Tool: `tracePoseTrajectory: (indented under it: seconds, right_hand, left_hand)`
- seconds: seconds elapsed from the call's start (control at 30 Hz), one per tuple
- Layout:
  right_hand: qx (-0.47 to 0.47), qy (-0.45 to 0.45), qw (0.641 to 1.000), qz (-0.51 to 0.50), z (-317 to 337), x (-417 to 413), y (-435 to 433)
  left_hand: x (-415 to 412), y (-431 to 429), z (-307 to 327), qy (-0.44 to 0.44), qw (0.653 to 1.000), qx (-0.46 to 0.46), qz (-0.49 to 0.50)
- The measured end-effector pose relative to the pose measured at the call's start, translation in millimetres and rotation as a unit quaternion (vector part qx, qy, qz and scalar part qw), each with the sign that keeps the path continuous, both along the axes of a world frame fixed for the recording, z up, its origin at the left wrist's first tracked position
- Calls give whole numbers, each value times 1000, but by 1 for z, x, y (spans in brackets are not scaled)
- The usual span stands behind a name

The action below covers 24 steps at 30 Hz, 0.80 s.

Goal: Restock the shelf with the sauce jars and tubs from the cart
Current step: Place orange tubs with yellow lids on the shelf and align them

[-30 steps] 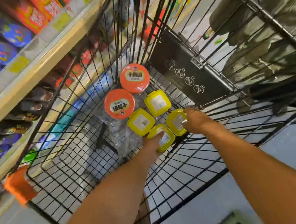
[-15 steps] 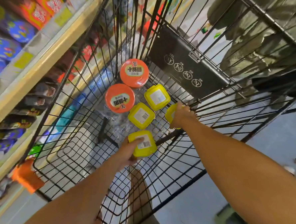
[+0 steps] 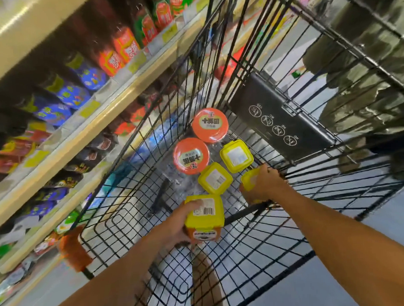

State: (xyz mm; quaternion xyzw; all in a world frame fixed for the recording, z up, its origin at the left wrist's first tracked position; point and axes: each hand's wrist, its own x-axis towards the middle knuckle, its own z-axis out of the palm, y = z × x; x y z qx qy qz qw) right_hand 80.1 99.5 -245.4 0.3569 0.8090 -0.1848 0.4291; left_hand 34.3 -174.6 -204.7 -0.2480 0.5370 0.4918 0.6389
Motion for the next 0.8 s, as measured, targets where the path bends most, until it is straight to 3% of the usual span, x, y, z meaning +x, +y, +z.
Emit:
tracePoseTrajectory:
  seconds: [0.23,0.5,0.8]
  right_hand:
    - [-192,139,968,-81,91,-1,11]
    - [-230,181,955,-55,154,-6,-6]
    - [-270,185,944,41,160,-14,-8]
  left_hand:
    - [-11,14,48,60,998,7,23]
    - [-22,24,96,49,992,25,113]
    - [-37,8,108,29,997,27,70]
